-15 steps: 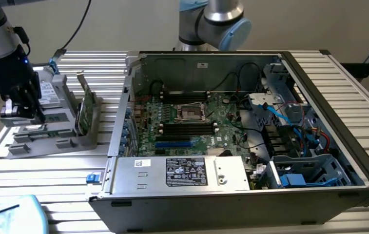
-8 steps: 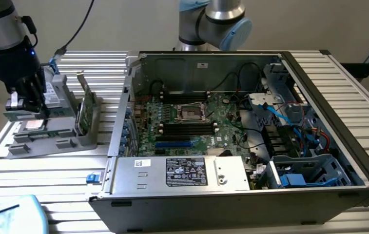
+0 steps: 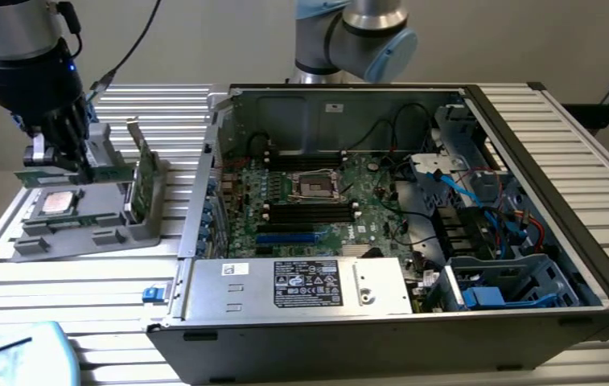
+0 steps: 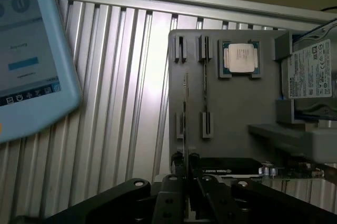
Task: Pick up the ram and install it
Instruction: 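Pick up the ram and move it above insertion slot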
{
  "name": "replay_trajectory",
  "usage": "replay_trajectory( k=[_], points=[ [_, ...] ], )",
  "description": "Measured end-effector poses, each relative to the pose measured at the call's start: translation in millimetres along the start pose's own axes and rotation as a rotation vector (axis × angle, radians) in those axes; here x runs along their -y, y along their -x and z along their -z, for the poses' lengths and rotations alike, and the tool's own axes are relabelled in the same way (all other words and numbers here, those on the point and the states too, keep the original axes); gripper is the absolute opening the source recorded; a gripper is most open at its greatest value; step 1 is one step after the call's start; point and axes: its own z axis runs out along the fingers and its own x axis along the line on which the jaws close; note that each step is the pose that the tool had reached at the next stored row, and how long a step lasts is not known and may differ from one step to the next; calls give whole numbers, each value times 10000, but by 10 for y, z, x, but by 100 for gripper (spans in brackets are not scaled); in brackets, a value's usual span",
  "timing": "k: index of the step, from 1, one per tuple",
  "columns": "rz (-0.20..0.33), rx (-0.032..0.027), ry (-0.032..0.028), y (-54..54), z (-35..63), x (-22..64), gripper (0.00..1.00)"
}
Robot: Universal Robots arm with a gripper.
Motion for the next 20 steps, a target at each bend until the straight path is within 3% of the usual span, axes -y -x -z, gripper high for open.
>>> replay_trajectory(
  k=[10,20],
  points=[
    [-3,37,169,-33,250,310,15],
    [-5,78,311,-73,381,667,15]
  ],
)
